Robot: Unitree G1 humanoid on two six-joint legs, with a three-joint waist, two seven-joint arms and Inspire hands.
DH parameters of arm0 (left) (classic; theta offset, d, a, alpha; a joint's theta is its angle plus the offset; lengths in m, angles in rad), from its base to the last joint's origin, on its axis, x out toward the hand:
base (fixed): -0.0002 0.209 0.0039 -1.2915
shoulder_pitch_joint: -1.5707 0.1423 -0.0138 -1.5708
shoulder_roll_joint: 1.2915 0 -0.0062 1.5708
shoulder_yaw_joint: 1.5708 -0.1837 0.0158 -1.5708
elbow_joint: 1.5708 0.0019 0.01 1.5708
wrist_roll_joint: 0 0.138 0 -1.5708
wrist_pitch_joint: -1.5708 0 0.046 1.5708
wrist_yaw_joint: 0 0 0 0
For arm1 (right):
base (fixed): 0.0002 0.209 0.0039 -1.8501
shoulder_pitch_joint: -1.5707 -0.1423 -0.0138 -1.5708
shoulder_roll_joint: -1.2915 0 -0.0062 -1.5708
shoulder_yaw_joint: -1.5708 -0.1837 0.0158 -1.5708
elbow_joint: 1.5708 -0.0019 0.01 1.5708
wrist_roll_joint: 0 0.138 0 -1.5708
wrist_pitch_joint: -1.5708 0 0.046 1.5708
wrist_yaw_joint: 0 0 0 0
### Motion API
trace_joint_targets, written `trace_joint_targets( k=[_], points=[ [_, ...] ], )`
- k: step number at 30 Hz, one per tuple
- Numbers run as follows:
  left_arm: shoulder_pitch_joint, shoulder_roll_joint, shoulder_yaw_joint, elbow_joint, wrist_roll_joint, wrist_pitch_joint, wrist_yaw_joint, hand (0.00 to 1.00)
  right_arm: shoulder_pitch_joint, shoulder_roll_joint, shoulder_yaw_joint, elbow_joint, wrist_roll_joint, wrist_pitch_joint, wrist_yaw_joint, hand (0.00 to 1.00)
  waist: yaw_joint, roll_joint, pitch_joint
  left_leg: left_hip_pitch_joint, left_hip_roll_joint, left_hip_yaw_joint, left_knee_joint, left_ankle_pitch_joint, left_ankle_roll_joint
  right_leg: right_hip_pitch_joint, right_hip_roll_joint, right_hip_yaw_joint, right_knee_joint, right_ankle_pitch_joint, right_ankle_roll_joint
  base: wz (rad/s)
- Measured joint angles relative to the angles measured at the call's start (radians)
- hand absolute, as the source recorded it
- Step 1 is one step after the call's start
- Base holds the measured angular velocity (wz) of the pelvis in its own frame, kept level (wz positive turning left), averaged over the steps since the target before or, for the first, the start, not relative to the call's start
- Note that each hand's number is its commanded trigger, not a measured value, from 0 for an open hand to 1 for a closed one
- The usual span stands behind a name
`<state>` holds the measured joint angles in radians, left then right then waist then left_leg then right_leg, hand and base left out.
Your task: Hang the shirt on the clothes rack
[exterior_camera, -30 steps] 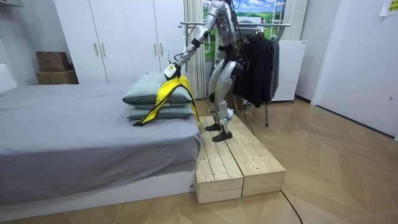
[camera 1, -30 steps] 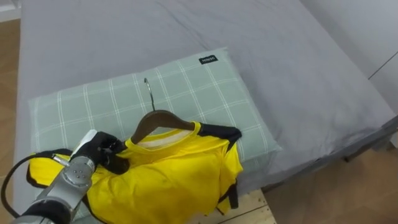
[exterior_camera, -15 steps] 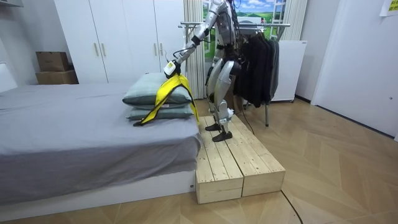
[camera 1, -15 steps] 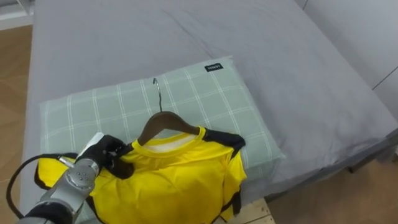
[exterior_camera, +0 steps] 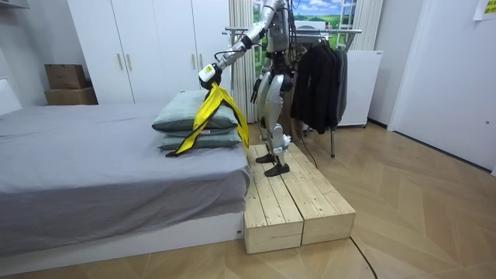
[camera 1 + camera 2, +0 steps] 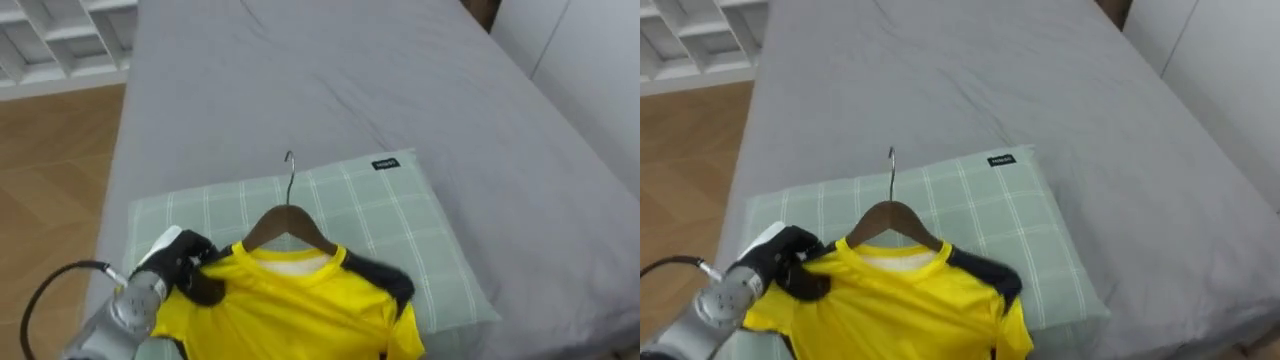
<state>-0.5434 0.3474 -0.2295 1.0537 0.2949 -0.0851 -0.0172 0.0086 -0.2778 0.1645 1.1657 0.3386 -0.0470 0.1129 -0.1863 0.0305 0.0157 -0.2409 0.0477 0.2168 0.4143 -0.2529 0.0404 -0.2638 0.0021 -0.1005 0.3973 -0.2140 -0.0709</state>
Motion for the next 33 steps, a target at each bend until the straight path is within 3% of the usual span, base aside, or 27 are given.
trace_joint_targets(
  k=[1, 7, 11, 16, 19, 23, 26, 28, 33],
  points=[
    [0.033, 0.007, 0.004, -0.058, 0.002, 0.000, 0.000, 1.00, 0.018, 0.000, -0.024, -0.008, -0.017, 0.000, -0.001, 0.00, 0.004, -0.003, -0.0045, 0.017, -0.001, -0.006, -0.008, 0.001, -0.002, 0.022, 0.000, -0.008, -0.014, 0.000, 0.001, 0.21],
    [0.183, 0.009, 0.011, -0.253, 0.017, 0.000, -0.002, 1.00, 0.061, 0.004, -0.072, -0.009, -0.101, -0.018, 0.001, 0.00, 0.003, -0.003, -0.0087, 0.125, -0.011, -0.017, -0.074, 0.004, -0.003, 0.141, 0.000, -0.022, -0.080, 0.005, 0.009, 0.08],
    [0.231, 0.009, 0.010, -0.319, 0.015, 0.000, -0.002, 1.00, 0.075, 0.006, -0.075, -0.014, -0.136, -0.018, -0.004, 0.00, 0.003, -0.006, -0.0114, 0.161, -0.019, -0.027, -0.103, 0.010, -0.003, 0.181, -0.001, -0.027, -0.110, 0.008, 0.015, 0.06],
    [0.306, 0.019, 0.024, -0.465, 0.052, 0.001, -0.006, 1.00, 0.112, 0.005, -0.153, -0.036, -0.255, -0.018, -0.040, 0.00, 0.007, -0.006, -0.0147, 0.197, -0.025, -0.035, -0.135, 0.011, -0.003, 0.221, -0.001, -0.037, -0.143, 0.011, 0.018, 0.05],
    [0.334, 0.022, 0.025, -0.496, 0.051, 0.003, -0.010, 1.00, 0.126, 0.006, -0.170, -0.028, -0.309, -0.018, -0.076, 0.00, 0.004, -0.012, -0.0207, 0.221, -0.027, -0.039, -0.147, 0.011, -0.004, 0.250, -0.001, -0.041, -0.161, 0.012, 0.019, 0.06],
    [0.371, 0.023, 0.032, -0.567, 0.051, 0.020, -0.022, 1.00, 0.151, 0.006, -0.217, -0.029, -0.393, -0.015, -0.115, 0.00, 0.003, -0.017, -0.0217, 0.244, -0.028, -0.042, -0.158, 0.011, -0.004, 0.267, 0.000, -0.043, -0.162, 0.011, 0.020, 0.02],
    [0.392, 0.023, 0.032, -0.615, 0.050, 0.026, -0.023, 1.00, 0.160, 0.005, -0.268, -0.062, -0.463, 0.007, -0.162, 0.00, 0.006, -0.026, -0.0202, 0.263, -0.030, -0.039, -0.167, 0.011, -0.004, 0.283, -0.001, -0.039, -0.165, 0.008, 0.024, -0.03],
    [0.392, 0.027, 0.032, -0.635, 0.049, 0.048, -0.032, 1.00, 0.169, -0.002, -0.284, -0.105, -0.494, 0.016, -0.197, 0.00, 0.006, -0.032, -0.0218, 0.267, -0.031, -0.038, -0.168, 0.011, -0.004, 0.291, -0.001, -0.038, -0.177, 0.008, 0.025, 0.00],
    [0.413, 0.027, 0.038, -0.651, 0.033, 0.055, -0.035, 1.00, 0.166, -0.032, -0.317, -0.217, -0.601, 0.024, -0.252, 0.00, 0.026, -0.038, -0.0209, 0.285, -0.031, -0.028, -0.174, 0.012, -0.004, 0.299, 0.000, -0.022, -0.175, 0.010, 0.027, -0.10]
  ],
)
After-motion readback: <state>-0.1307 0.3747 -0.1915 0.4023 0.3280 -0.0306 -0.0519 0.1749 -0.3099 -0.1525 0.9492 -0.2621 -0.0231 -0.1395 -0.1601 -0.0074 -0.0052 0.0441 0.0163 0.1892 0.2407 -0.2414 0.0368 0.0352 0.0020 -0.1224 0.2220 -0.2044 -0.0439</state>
